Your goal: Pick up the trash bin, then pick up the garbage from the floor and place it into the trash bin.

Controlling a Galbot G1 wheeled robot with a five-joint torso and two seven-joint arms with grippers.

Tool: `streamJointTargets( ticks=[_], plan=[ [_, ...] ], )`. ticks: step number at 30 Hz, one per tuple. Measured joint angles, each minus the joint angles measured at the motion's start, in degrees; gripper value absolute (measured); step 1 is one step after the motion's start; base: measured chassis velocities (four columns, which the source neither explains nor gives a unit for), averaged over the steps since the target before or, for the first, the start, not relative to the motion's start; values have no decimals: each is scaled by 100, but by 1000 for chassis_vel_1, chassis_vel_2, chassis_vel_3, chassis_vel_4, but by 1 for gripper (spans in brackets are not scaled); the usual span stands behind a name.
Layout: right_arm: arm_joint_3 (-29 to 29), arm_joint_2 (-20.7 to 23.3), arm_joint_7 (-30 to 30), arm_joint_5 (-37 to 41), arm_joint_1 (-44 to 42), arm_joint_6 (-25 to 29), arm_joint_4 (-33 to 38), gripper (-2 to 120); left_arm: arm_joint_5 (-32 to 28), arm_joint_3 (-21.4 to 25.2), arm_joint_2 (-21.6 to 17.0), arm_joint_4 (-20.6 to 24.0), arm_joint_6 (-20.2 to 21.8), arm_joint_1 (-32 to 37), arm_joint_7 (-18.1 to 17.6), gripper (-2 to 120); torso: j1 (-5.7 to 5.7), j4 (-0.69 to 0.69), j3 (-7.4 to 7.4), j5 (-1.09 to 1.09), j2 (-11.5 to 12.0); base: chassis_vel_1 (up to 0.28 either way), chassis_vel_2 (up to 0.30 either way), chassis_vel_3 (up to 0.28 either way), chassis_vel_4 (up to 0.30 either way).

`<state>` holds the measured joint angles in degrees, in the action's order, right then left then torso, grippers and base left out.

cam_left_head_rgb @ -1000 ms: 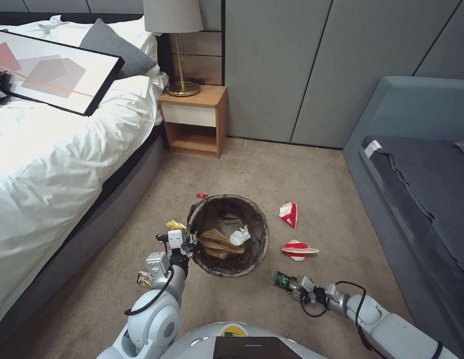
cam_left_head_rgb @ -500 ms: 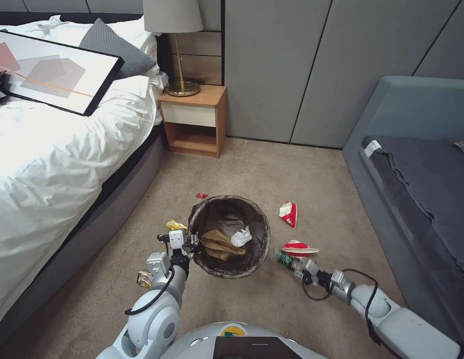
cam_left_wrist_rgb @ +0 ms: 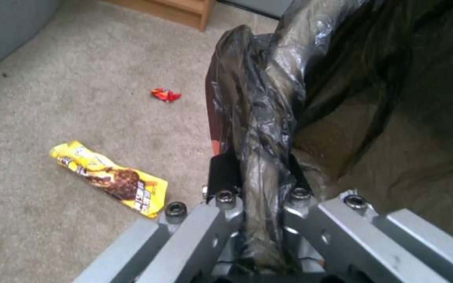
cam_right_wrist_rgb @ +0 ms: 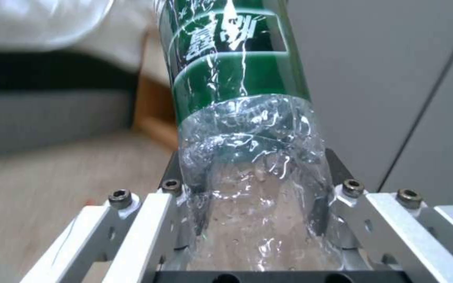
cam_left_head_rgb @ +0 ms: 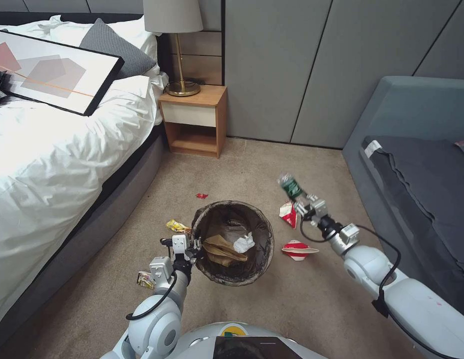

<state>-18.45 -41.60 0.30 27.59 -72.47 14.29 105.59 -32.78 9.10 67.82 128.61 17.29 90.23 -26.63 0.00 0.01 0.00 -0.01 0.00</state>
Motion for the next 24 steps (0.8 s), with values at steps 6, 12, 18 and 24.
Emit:
streamJointTargets(
  ticks=[6,12,18,24],
  plan=[
    [-323,-147,376,111,-79,-92,871,32,2,-24,-12,-56,2,-15,1,2,0,0,0,2,0,0,0,0,0],
    [-294,-171,459,170,-173,-244,1855,32,35,-22,0,-80,6,-2,2,2,0,-1,0,0,0,0,0,0,0],
    [-128,-143,385,143,-306,-325,2291,32,50,-15,17,-81,10,7,3,2,0,-1,0,1,0,0,0,0,0],
    [47,-23,192,0,-548,-357,2622,32,54,-19,18,-84,20,-13,6,2,0,0,0,1,0,0,0,0,0]
  ],
)
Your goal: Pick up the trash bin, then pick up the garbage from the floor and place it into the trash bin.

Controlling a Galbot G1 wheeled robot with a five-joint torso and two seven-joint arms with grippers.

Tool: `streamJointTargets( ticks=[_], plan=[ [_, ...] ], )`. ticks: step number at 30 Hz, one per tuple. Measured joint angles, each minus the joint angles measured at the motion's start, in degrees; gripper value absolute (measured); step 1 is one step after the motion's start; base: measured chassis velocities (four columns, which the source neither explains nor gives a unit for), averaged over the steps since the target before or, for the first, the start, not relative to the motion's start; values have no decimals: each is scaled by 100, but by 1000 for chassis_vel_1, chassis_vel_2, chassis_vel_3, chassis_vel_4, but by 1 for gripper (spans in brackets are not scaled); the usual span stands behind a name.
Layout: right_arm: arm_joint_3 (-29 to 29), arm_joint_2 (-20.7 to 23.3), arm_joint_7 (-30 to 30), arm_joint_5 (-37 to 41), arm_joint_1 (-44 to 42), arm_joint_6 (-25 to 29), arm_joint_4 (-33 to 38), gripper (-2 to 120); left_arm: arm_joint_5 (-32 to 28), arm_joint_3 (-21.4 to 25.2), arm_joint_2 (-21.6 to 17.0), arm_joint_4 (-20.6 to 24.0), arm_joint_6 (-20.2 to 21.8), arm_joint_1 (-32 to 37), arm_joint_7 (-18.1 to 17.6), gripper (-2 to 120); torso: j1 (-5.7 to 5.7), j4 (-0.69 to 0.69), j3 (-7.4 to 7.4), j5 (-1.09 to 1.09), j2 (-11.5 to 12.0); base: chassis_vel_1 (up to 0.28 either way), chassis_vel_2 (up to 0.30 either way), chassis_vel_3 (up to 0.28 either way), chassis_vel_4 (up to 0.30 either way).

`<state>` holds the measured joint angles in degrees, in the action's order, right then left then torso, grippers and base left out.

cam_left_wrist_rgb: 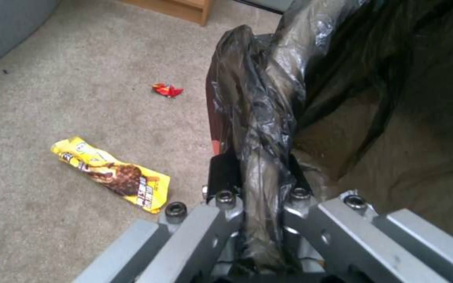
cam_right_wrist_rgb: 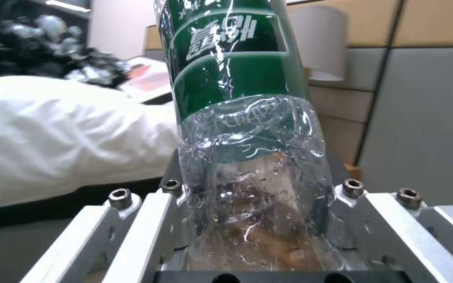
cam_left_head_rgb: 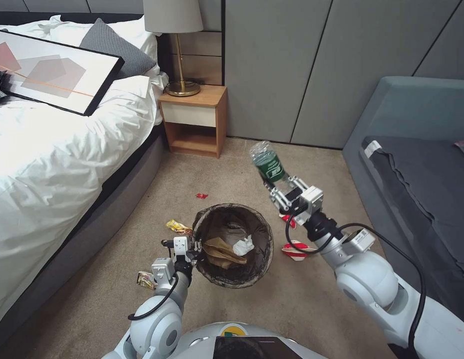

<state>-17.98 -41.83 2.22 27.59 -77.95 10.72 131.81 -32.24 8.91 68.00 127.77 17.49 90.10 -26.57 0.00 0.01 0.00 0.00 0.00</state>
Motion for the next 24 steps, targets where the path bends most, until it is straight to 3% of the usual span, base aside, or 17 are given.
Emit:
streamJointTargets(
  ticks=[12,19,24],
  plan=[
    [708,633,-437,-150,-101,42,40,32,1,-37,9,-35,12,-65,3,2,0,0,0,0,0,0,0,0,0],
    [1480,615,-508,-367,137,104,-293,32,2,-33,37,-49,20,-85,3,2,0,-1,0,0,0,0,0,0,0],
    [1727,558,-519,-453,205,147,-493,32,0,-19,37,-35,24,-86,2,2,0,-1,0,0,0,0,0,0,0]
  ],
)
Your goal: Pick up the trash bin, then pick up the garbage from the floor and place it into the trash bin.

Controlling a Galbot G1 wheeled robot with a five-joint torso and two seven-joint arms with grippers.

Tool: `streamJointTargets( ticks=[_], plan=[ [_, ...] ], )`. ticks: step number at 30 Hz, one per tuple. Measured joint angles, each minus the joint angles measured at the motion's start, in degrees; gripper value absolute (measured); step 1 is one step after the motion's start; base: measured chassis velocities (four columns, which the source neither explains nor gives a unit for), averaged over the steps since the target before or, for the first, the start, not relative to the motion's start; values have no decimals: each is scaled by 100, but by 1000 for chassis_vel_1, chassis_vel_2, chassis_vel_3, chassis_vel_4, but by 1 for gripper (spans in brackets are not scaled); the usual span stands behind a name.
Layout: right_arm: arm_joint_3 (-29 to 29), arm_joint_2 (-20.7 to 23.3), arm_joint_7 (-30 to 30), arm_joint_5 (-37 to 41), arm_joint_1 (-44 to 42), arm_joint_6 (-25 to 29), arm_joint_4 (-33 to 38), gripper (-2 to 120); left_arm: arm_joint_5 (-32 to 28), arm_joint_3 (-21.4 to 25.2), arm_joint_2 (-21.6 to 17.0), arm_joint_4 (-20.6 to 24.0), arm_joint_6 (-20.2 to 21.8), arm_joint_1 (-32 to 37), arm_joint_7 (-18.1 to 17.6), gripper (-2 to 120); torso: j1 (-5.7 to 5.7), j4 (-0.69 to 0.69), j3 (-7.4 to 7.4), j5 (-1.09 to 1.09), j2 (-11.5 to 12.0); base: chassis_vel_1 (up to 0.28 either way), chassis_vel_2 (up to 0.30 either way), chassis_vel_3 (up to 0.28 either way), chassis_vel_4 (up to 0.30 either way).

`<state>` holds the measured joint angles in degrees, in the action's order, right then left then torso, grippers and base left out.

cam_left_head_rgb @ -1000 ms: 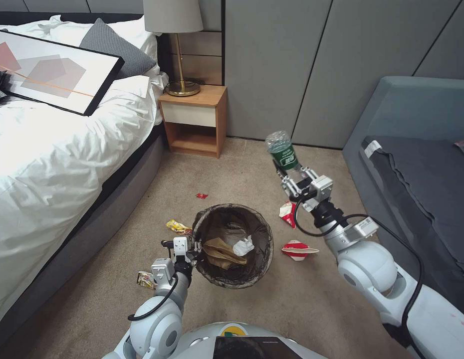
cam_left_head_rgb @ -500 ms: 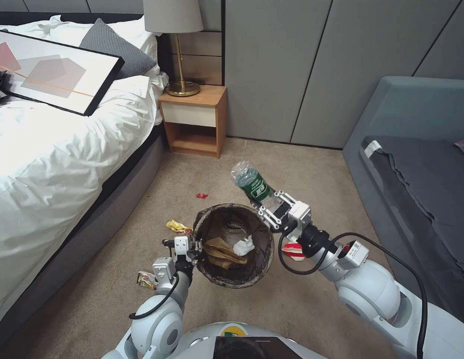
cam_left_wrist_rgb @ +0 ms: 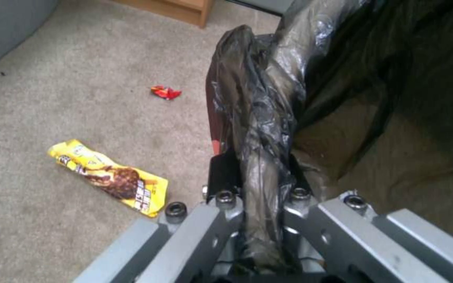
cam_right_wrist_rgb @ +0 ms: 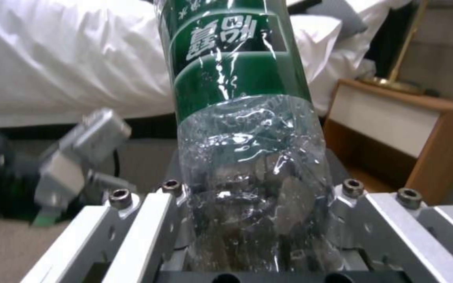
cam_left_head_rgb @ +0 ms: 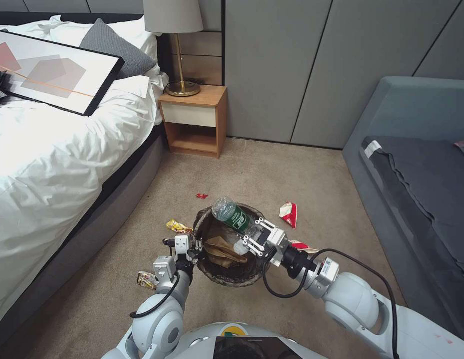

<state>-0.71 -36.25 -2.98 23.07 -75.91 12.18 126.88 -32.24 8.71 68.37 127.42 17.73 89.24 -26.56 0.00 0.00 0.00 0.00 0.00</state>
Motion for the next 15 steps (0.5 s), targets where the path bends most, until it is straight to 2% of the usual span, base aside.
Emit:
streamJointTargets(
  ticks=[9,15],
  plan=[
    [558,-328,-3,-169,259,75,-652,32,-5,-14,-8,87,11,11,-4,2,0,0,0,0,0,0,0,0,0],
    [673,-406,20,-275,271,63,-756,32,-4,-4,-13,121,12,24,-6,2,0,0,0,0,0,0,0,0,0]
  ],
)
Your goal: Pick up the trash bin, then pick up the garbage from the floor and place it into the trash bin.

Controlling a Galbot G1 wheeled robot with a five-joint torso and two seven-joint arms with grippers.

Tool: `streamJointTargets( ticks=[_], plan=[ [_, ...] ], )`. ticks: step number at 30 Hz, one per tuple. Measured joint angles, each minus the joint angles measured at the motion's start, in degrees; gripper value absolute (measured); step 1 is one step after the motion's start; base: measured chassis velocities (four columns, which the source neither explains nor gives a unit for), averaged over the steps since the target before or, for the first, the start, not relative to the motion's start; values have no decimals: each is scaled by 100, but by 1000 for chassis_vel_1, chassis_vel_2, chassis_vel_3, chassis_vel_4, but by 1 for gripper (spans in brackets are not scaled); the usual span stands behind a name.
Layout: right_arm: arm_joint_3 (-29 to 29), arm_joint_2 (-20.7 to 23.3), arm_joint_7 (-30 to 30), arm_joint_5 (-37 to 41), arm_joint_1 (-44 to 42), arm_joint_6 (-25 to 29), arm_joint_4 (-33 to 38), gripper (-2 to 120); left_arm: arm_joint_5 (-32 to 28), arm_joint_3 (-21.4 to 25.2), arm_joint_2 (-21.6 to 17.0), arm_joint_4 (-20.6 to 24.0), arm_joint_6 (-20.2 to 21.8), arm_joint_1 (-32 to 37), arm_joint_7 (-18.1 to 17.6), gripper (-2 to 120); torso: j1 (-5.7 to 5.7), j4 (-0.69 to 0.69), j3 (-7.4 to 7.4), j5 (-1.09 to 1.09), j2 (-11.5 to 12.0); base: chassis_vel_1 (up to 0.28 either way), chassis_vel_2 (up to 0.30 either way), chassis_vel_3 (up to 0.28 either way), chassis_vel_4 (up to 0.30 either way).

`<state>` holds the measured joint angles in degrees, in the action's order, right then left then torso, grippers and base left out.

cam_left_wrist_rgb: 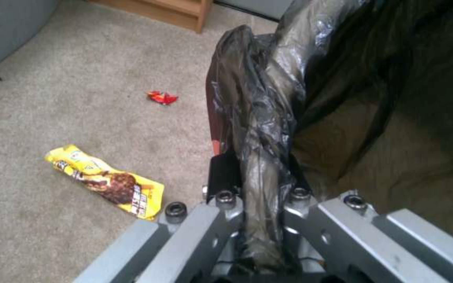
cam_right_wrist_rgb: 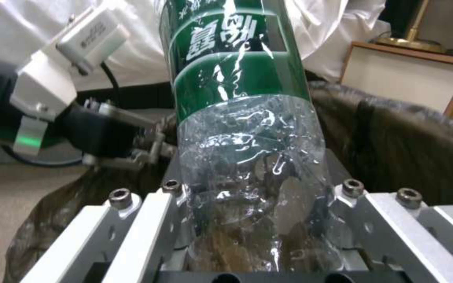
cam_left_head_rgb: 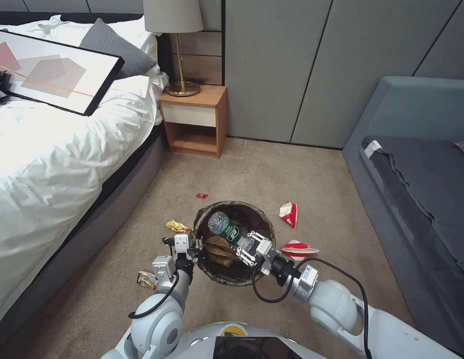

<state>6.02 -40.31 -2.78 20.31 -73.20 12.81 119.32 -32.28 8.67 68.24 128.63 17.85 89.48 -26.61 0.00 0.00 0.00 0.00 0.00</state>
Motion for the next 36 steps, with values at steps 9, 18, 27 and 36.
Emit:
streamJointTargets(
  ticks=[9,18,27,36],
  plan=[
    [-56,1,88,-36,-7,-49,4,66,0,-39,8,13,0,-5,-1,2,0,0,0,0,0,0,0,0,0],
    [-209,26,127,20,-88,-78,160,95,-20,-69,-4,-19,10,-51,-6,2,0,0,0,0,0,0,0,0,0],
    [-723,162,253,285,-201,-89,606,100,-43,-100,-8,-38,23,-90,-15,2,0,0,0,0,0,0,0,0,0],
    [-2053,-108,1519,682,-500,-390,1197,100,-28,18,25,-5,6,12,-8,2,0,0,0,0,0,0,0,0,0]
  ],
)
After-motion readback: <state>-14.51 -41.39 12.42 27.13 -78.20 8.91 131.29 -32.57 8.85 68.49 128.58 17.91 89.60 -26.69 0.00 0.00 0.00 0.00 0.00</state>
